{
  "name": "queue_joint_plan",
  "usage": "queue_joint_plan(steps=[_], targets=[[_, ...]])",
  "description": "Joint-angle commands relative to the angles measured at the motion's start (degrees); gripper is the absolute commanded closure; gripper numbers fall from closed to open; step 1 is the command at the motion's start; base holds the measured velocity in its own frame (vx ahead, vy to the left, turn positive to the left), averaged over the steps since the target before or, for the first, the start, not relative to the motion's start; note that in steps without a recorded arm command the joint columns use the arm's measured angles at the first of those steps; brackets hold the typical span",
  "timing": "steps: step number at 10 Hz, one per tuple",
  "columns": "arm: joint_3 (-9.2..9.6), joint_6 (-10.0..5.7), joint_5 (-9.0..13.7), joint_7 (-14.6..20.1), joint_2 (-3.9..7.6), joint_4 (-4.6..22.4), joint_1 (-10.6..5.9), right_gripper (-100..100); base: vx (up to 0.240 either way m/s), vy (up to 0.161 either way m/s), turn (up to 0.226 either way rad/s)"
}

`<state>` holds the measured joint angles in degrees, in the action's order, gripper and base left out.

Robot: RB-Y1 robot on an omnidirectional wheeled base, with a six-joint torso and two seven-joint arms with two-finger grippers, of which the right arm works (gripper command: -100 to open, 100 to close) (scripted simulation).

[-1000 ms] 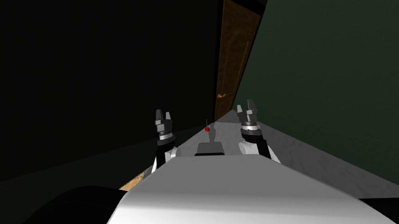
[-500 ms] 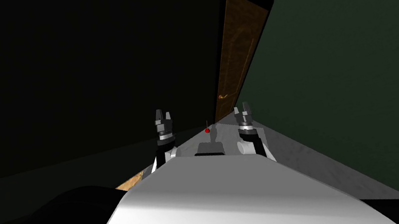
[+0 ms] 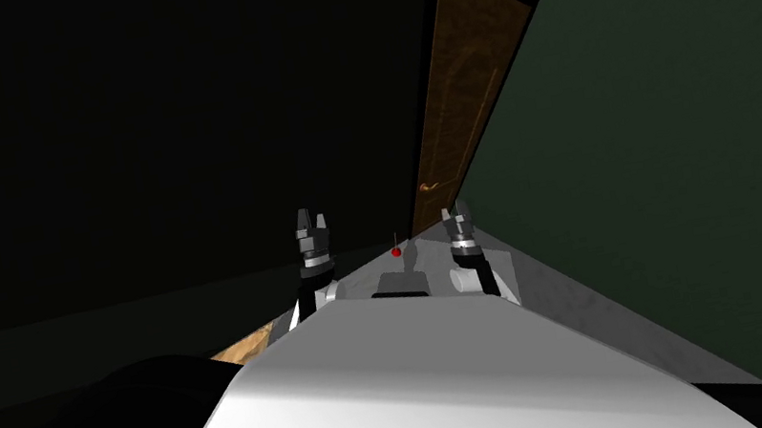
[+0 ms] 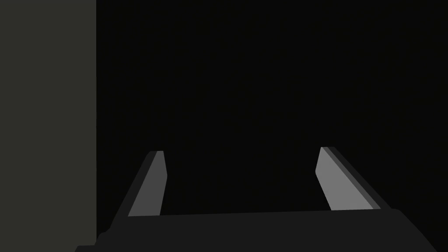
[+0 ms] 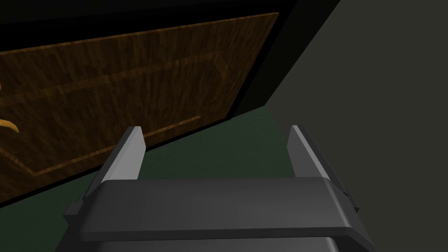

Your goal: Pull the door open

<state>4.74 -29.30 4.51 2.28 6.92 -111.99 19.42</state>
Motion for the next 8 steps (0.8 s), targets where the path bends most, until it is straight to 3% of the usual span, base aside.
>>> queue_joint_plan(steps=[1, 6, 8], targets=[[0.18, -0.59, 0.33, 0.31, 0.56, 2.41, -0.70, -100, 0.066, -0.099, 0.111], [0.72, -1.71, 1.33, 1.09, 2.08, 9.84, -3.62, -100, 0.077, -0.108, 0.107], [0.83, -1.94, 1.54, 1.26, 2.39, 11.38, -4.22, -100, 0.054, -0.062, 0.040]])
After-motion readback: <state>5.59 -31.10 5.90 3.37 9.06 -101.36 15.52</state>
